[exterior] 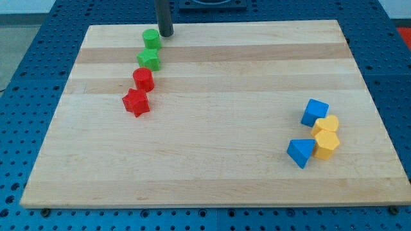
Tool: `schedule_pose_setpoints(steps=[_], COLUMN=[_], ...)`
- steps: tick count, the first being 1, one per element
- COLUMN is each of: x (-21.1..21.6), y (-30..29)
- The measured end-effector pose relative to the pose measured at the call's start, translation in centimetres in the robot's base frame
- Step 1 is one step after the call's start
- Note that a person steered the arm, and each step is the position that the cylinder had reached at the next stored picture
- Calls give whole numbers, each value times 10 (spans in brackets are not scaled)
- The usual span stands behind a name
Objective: Slide the blue cube left a bit
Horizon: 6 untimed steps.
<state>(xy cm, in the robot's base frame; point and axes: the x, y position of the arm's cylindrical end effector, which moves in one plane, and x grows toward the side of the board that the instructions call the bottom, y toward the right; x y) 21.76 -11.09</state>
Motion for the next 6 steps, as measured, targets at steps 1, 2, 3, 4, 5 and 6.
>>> schedule_pose_setpoints(steps=[1,2,3,4,5,6], x=[-1,61,120,173,222,256], y=[-17,-45,-64,-59,-19,4])
